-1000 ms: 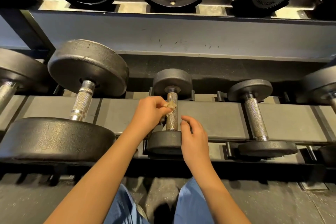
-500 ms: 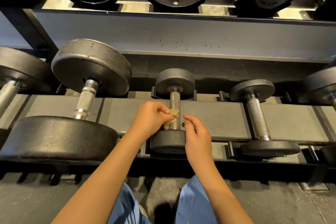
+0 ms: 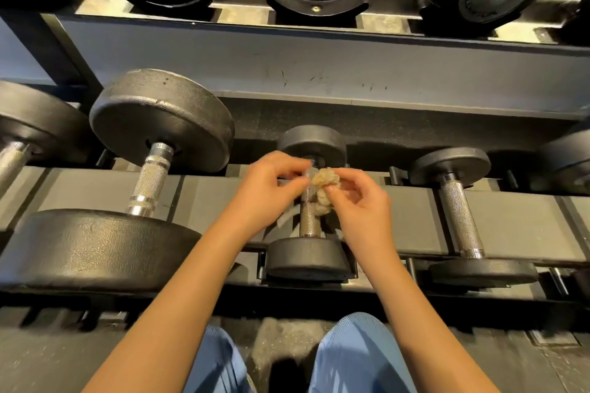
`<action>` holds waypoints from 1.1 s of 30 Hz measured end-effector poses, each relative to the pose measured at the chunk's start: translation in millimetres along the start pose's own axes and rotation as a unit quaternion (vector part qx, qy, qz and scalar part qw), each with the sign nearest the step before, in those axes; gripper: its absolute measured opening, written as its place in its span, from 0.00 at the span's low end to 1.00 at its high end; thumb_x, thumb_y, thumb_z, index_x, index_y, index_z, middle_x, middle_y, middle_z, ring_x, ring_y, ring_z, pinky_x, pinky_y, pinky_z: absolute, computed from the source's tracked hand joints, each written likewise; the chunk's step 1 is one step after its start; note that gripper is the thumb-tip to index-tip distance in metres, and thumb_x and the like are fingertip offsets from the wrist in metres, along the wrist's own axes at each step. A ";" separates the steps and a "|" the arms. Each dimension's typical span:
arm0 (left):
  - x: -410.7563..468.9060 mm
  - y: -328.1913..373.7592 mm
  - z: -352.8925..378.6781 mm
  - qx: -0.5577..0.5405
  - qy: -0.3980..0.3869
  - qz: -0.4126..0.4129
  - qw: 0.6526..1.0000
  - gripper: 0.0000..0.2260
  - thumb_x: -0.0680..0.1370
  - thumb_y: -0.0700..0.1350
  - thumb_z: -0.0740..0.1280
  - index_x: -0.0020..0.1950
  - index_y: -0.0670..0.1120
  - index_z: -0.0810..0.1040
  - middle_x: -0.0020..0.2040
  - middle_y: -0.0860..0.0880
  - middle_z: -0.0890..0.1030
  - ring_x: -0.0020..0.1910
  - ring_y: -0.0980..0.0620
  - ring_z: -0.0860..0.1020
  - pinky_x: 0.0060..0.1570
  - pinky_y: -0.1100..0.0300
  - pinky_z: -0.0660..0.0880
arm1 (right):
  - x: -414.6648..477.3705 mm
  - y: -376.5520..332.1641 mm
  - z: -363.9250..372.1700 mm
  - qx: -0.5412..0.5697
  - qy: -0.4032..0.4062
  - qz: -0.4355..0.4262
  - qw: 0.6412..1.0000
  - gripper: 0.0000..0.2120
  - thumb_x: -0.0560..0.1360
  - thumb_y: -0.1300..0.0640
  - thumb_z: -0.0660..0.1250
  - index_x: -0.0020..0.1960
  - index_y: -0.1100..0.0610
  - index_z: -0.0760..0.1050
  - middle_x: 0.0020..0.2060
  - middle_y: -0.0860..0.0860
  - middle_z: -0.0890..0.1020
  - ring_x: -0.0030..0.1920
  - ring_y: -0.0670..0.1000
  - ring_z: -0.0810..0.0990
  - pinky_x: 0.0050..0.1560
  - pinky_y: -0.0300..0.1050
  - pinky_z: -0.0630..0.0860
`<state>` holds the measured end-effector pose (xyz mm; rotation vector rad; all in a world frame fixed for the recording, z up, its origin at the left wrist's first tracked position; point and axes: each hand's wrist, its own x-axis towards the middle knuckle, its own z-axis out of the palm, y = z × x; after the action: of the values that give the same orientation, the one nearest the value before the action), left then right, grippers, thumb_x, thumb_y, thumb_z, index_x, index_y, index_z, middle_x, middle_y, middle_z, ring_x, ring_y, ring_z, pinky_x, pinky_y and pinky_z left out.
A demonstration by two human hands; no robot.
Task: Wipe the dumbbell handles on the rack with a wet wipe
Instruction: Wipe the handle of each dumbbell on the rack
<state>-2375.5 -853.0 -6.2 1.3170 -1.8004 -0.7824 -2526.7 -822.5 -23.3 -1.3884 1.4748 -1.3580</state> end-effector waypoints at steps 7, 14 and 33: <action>22.4 -14.6 4.6 0.134 0.022 0.037 0.990 0.20 0.80 0.44 0.63 0.72 0.47 0.68 0.69 0.51 0.69 0.67 0.55 0.65 0.64 0.67 0.58 | 6.1 17.4 2.3 -0.184 -0.099 0.008 0.978 0.13 0.77 0.54 0.66 0.41 0.63 0.82 0.35 0.58 0.78 0.33 0.45 0.71 0.35 0.36 0.67; 28.8 -19.5 4.1 0.099 0.033 0.021 0.994 0.18 0.81 0.44 0.61 0.71 0.49 0.70 0.67 0.53 0.71 0.66 0.56 0.66 0.63 0.65 0.61 | 19.6 14.6 7.9 -0.133 -0.057 0.053 0.988 0.01 0.72 0.57 0.72 0.42 0.53 0.83 0.34 0.41 0.79 0.36 0.38 0.77 0.37 0.28 0.70; 35.0 -16.9 -10.1 0.091 -0.046 0.004 0.995 0.20 0.80 0.43 0.63 0.72 0.48 0.68 0.67 0.53 0.69 0.66 0.54 0.67 0.68 0.56 0.65 | 46.5 7.5 29.4 -0.166 0.018 0.058 0.984 0.03 0.73 0.56 0.72 0.46 0.54 0.80 0.35 0.43 0.78 0.37 0.40 0.75 0.38 0.32 0.70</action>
<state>-2364.9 -891.7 -7.2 1.4097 -1.9874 -0.6985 -2509.6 -875.0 -29.1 -1.4572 1.8393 -1.1062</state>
